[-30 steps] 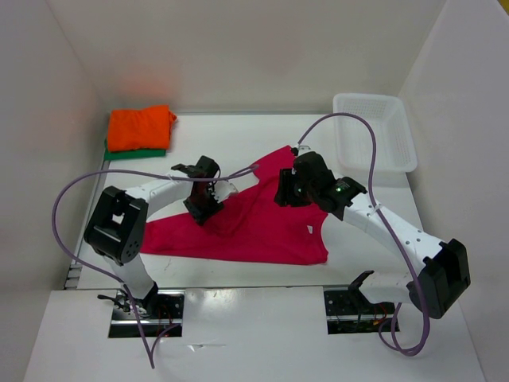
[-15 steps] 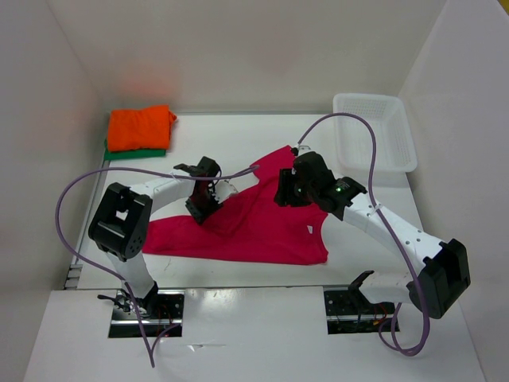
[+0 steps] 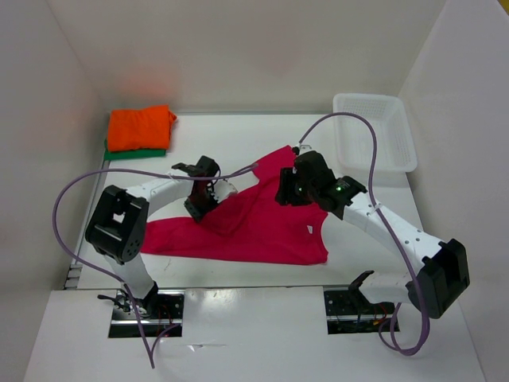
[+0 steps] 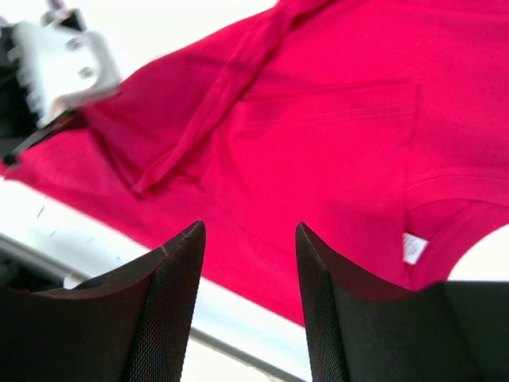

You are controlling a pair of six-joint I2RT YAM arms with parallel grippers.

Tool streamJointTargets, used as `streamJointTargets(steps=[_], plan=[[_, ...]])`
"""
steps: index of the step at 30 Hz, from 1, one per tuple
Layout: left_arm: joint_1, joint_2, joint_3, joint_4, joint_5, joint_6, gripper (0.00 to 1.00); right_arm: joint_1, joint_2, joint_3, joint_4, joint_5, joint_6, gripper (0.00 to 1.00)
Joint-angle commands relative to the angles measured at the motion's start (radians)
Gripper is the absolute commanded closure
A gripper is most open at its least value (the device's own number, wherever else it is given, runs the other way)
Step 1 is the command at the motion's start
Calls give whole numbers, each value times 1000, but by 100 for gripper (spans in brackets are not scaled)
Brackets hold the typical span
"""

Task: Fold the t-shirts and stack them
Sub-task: Grap the side of the flattened tshirt furthest away from the robot with both arms

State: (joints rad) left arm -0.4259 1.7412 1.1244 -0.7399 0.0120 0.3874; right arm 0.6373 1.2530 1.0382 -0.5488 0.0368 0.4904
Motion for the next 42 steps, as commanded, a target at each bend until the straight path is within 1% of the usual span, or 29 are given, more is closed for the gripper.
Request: streamJointTargets(steps=[1, 2, 3, 5, 6, 8, 9, 10, 11, 12, 13, 14, 16, 19, 21, 22, 24, 25, 26, 27, 28, 29, 32, 33, 37, 39, 40, 41, 42], plan=[[7, -46, 49, -52, -10, -13, 100, -48, 54, 45, -2, 26, -4, 45], [7, -57, 49, -65, -21, -13, 100, -60, 84, 69, -2, 26, -18, 45], [7, -78, 58, -65, -30, -13, 100, -88, 168, 139, -2, 53, -32, 43], [7, -97, 72, -87, -72, -4, 100, -113, 276, 238, -19, 112, -32, 35], [7, -107, 87, -87, -86, -4, 100, -125, 404, 352, -51, 145, -32, 33], [7, -144, 100, -96, -130, 5, 100, -160, 537, 475, -85, 210, -52, 32], [7, -157, 109, -96, -130, 5, 100, -160, 665, 596, -115, 225, -52, 31], [7, -176, 109, -96, -144, 5, 100, -160, 727, 656, -129, 242, -67, 30], [19, -186, 109, -96, -144, 5, 100, -160, 782, 765, -143, 276, -67, 26], [19, -186, 109, -96, -144, -5, 100, -171, 836, 816, -170, 296, -79, 24], [32, -195, 100, -107, -144, -15, 100, -180, 934, 863, -187, 311, -79, 22], [32, -195, 100, -107, -133, -15, 100, -207, 975, 954, -203, 321, -66, 22], [41, -195, 89, -118, -84, -38, 100, -252, 1066, 1054, -224, 311, -47, 22], [41, -164, 69, -109, -44, -47, 95, -263, 1163, 1143, -223, 325, -79, 21], [41, -122, 58, -96, -44, -47, 91, -263, 1236, 1302, -299, 325, -101, 21], [52, -106, 48, -96, -44, -38, 90, -263, 1325, 1442, -333, 337, -116, 21], [62, -53, 48, -70, -34, -38, 88, -254, 1423, 1609, -413, 368, -125, 18], [73, -37, 61, -70, -24, -38, 84, -254, 1462, 1678, -437, 368, -125, 18], [73, -22, 87, -58, -14, -38, 81, -254, 1471, 1668, -418, 368, -116, 18], [85, 1, 100, -58, -3, -38, 79, -263, 1481, 1668, -418, 320, -116, 18], [94, 10, 110, -49, 11, -38, 76, -274, 1494, 1706, -418, 319, -102, 17], [95, 27, 129, -49, 11, -38, 68, -274, 1505, 1706, -418, 302, -102, 17], [105, 49, 140, -49, 11, -38, 61, -274, 1516, 1694, -405, 240, -127, 17], [105, 49, 150, -49, 11, -38, 56, -274, 1516, 1694, -405, 226, -127, 17], [127, 49, 159, -49, 11, -38, 48, -261, 1525, 1674, -436, 225, -136, 17], [138, 38, 160, -59, 11, -38, 46, -261, 1536, 1674, -436, 213, -136, 22], [147, 38, 160, -59, 20, -38, 45, -261, 1536, 1674, -436, 213, -136, 32], [147, 38, 170, -70, 20, -29, 45, -261, 1536, 1674, -436, 213, -136, 39], [147, 38, 170, -70, 20, -28, 45, -261, 1536, 1674, -447, 213, -136, 61]])
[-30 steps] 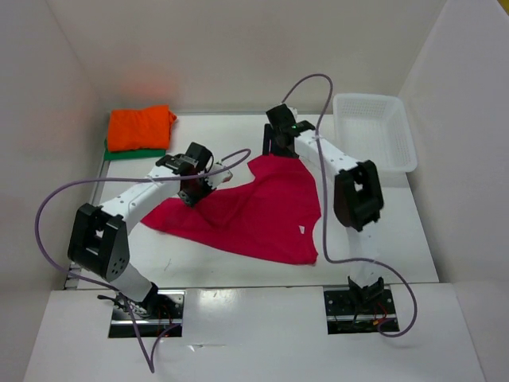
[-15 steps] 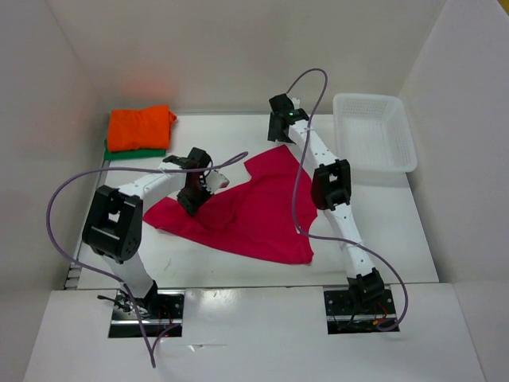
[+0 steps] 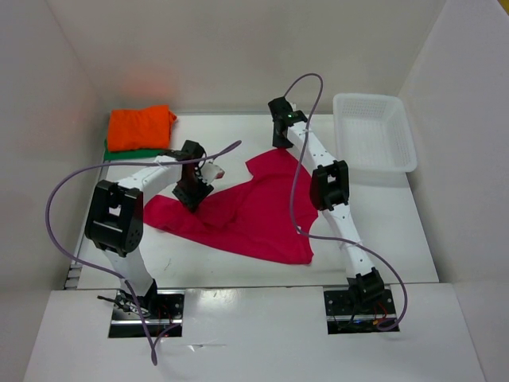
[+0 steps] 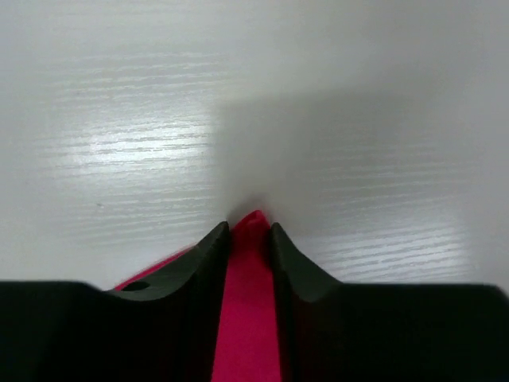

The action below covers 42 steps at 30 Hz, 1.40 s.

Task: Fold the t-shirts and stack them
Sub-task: Grap the side of the flattened tshirt furthest away from the robot with both arms

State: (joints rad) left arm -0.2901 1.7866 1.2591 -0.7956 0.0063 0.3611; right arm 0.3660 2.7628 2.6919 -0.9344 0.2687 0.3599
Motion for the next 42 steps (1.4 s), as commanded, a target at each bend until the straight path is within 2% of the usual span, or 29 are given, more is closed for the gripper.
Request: streamJointTargets(steps=[1, 3, 4, 5, 10, 15, 18, 22, 24, 31, 36, 40, 42], plan=[[22, -7, 36, -25, 26, -2, 45, 10, 26, 20, -61, -19, -6, 71], [22, -7, 36, -25, 35, -2, 45, 10, 26, 20, -70, -19, -6, 87], [22, -7, 36, -25, 35, -2, 45, 10, 26, 20, -70, -19, -6, 99], [22, -7, 36, -25, 35, -2, 44, 10, 26, 20, -81, -10, -6, 100], [31, -16, 36, -25, 44, -2, 43, 1, -57, -1, -115, 12, -6, 100], [40, -16, 45, -25, 73, -2, 43, 27, -166, -107, -138, 1, -6, 100], [40, -27, 55, -46, 98, 7, 41, 39, -309, -275, -59, 1, -6, 100], [60, -75, 65, -71, 141, 16, 41, 39, -522, -693, 160, -51, 4, 100], [81, -84, 77, -100, 178, 42, 40, 27, -572, -817, 210, -98, 13, 100], [81, -69, 109, -172, 230, 107, 38, 27, -607, -898, 245, -117, 34, 100], [81, -69, 40, -160, 221, 116, 41, 27, -637, -931, 266, -126, 34, 100], [81, -47, 45, -126, 231, 98, 57, 36, -646, -931, 256, -126, 34, 100], [81, -35, 55, -126, 241, 98, 59, 36, -655, -940, 256, -126, 34, 100]])
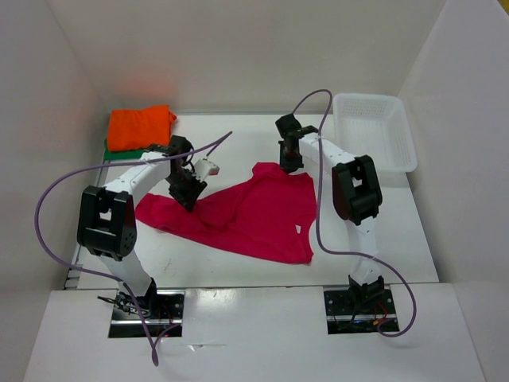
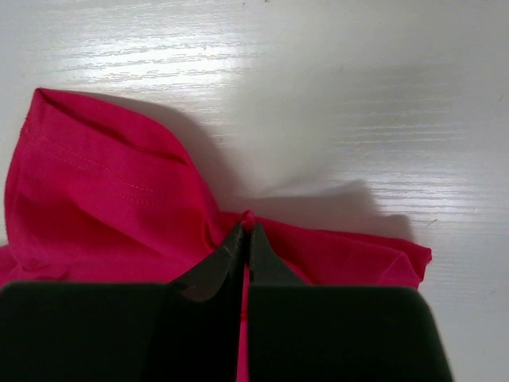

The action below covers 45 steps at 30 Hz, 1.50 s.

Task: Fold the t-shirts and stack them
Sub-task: Grap the side of the flattened tshirt furthest away from the robot with both arms

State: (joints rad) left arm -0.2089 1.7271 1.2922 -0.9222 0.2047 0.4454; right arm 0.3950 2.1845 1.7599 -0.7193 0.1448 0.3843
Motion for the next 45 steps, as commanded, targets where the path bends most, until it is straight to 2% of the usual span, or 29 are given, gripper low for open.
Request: streamJointTargets(steps=[1, 4, 6, 10, 13, 17, 29, 32, 36, 37, 41, 43, 45], plan=[[0, 35, 22, -9, 42, 13, 59, 7, -77, -8, 41, -2, 10, 100], [0, 45, 12, -9, 12, 13, 59, 7, -98, -8, 41, -2, 10, 100], [0, 36, 3, 15, -16, 24, 51, 7, -98, -8, 41, -2, 10, 100], [0, 25, -8, 49, -50, 24, 46, 7, -98, -8, 41, -2, 10, 100], [0, 35, 1, 49, -50, 24, 46, 7, -98, -8, 41, -2, 1, 100], [0, 45, 1, 17, -21, 24, 57, 7, -108, -17, 41, 7, 1, 100], [0, 45, -8, -35, -2, 55, 52, 7, -98, 16, 21, 26, -18, 100], [0, 63, -18, -35, -2, 55, 56, 7, -98, 16, 21, 35, -18, 100], [0, 84, -18, -26, 35, 55, 74, 7, -98, 16, 21, 35, -18, 100], [0, 97, -8, -26, 48, 46, 82, 7, -98, 16, 21, 35, -18, 100], [0, 106, -8, -26, 59, 36, 96, 7, -108, 16, 12, 35, -18, 100], [19, 63, 15, -14, 30, 27, 96, 7, -117, 16, 12, 44, -28, 100], [35, 0, 70, 29, -5, 7, 100, -4, -117, 26, 12, 44, -28, 100]])
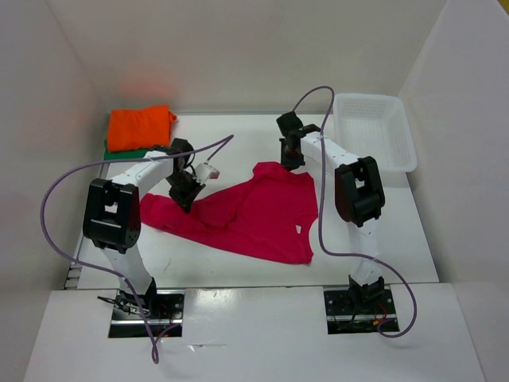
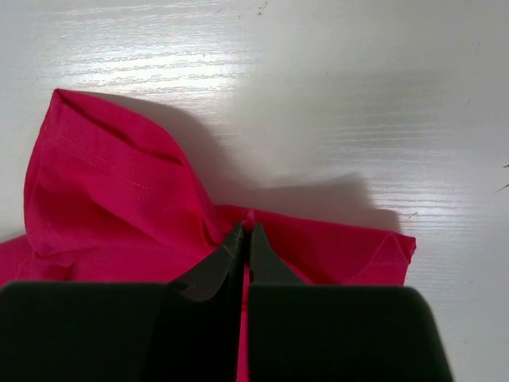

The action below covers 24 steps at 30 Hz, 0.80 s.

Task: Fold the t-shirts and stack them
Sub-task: Grap the side of the flattened tshirt furthest away from the robot with both arms

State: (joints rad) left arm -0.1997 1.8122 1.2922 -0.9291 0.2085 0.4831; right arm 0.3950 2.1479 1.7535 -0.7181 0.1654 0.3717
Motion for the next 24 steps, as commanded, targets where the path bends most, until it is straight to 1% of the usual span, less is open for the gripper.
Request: streamJointTargets(steps=[1, 2, 5, 7, 10, 17, 20, 21, 24], plan=[[51, -108, 93, 56, -50, -31, 100, -4, -80, 44, 11, 14, -25, 100], [68, -147, 114, 79, -72, -41, 100, -16, -89, 63, 11, 14, -25, 100], [147, -188, 188, 224, -138, -61, 100, -44, -80, 113, 2, 14, -36, 100], [198, -174, 232, 281, -147, -70, 100, -54, -69, 156, -7, 14, -46, 100], [232, -125, 278, 372, -173, -98, 100, -54, -40, 222, -20, 37, -47, 100], [250, -105, 265, 555, -251, -121, 100, -64, -31, 279, -29, 82, -47, 100], [260, -105, 265, 625, -290, -87, 100, -64, -40, 288, -29, 103, -47, 100], [270, -96, 275, 653, -299, -68, 100, -64, -40, 297, -29, 112, -47, 100], [295, -39, 343, 653, -299, -45, 100, -85, -40, 319, -40, 121, -47, 100]])
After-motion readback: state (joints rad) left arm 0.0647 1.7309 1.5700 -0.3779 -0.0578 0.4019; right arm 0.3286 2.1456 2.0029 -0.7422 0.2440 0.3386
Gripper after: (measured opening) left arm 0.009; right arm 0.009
